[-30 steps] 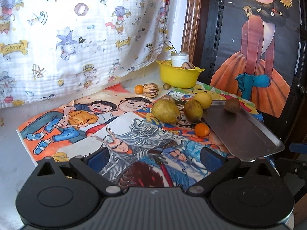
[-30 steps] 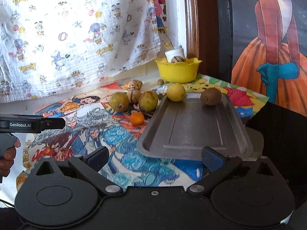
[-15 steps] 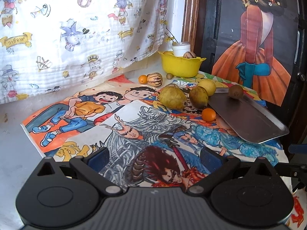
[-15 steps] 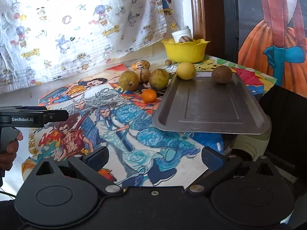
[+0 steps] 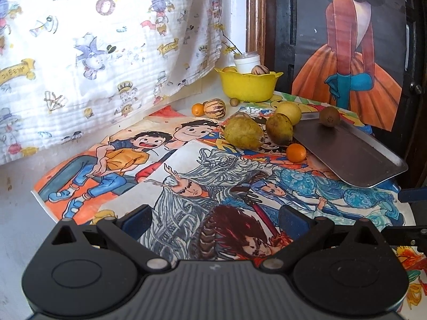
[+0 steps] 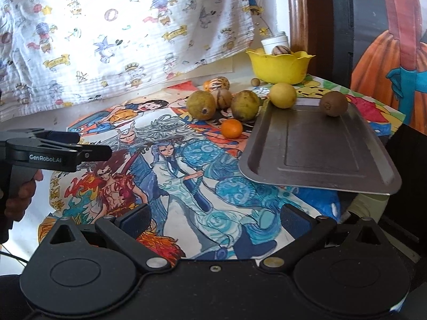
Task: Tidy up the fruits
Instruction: 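Withdraw both open tools from the tray toward the remaining fruits, then grasp the large green pear with the left tool while the right tool grasps a small orange, then carry the pear in the left tool and orange in the right tool over the tray, then open the left tool to drop the pear while the right tool releases the orange onto the tray, then withdraw both open tools from the tray toward the remaining fruits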
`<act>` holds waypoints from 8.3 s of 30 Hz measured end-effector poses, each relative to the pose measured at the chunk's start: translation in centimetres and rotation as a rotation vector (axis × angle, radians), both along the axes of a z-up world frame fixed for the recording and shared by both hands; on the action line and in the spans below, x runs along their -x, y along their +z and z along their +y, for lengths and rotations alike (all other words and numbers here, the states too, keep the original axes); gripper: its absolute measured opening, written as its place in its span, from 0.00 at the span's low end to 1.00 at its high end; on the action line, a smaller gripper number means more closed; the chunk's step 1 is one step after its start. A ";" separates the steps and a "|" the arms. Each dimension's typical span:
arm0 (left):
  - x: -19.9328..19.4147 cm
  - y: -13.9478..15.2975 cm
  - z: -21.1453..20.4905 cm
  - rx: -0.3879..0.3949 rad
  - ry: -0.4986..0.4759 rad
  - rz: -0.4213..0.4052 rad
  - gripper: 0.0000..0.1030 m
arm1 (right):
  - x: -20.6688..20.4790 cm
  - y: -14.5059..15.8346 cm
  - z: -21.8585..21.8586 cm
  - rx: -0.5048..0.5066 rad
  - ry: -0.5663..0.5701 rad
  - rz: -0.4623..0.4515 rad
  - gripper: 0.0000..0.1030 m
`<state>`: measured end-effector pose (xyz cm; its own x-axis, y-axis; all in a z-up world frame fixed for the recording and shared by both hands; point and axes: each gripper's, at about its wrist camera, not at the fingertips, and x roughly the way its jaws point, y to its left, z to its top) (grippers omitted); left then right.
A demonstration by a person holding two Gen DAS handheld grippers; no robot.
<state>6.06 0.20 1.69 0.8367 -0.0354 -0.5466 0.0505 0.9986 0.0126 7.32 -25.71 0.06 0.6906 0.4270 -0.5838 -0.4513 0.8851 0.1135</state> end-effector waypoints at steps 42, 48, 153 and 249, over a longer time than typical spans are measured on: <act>-14.8 0.4 -1.9 -0.229 -0.302 0.014 1.00 | -11.0 -0.1 4.3 0.311 0.270 -0.221 0.95; -16.7 -0.2 -2.1 -0.202 -0.350 0.015 1.00 | -12.6 -1.0 4.9 0.318 0.291 -0.205 0.90; -16.1 1.1 -8.2 0.123 -0.342 0.074 0.71 | -10.8 -0.5 -3.2 0.146 0.165 -0.237 0.34; -13.1 4.1 -10.9 0.089 -0.229 -0.002 0.99 | -11.6 2.7 -8.5 0.188 -0.068 -0.293 0.99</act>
